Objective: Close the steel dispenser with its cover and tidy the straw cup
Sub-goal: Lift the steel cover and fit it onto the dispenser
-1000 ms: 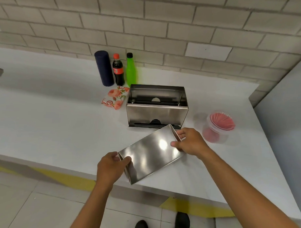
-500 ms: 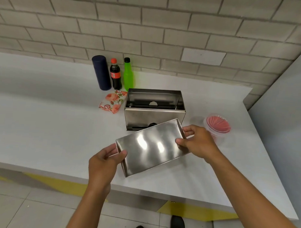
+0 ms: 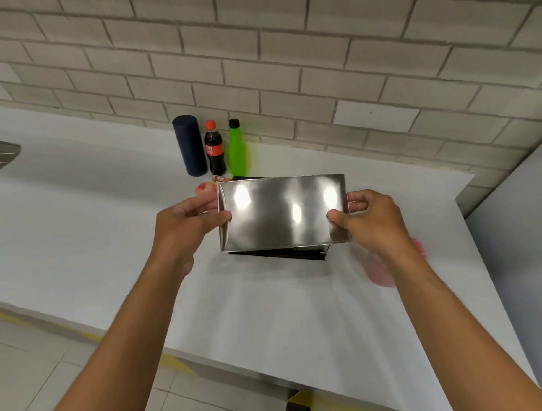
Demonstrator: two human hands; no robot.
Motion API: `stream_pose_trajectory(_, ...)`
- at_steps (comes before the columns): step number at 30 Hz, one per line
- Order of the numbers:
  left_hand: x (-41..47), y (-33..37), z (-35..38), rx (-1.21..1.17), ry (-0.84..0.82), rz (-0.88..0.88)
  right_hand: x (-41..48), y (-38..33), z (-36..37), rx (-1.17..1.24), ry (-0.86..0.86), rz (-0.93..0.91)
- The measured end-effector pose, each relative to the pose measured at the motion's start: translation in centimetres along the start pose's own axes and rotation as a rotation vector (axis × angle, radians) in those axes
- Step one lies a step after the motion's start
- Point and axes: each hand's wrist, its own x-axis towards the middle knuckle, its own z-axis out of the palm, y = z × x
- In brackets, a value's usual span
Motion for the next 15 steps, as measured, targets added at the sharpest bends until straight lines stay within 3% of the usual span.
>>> stream_pose_trajectory(15, 6.4, 0.8, 3.7, 0.076, 0.027, 0.019, 6.4, 1.9, 1.2, -0.092, -0.024, -0.005)
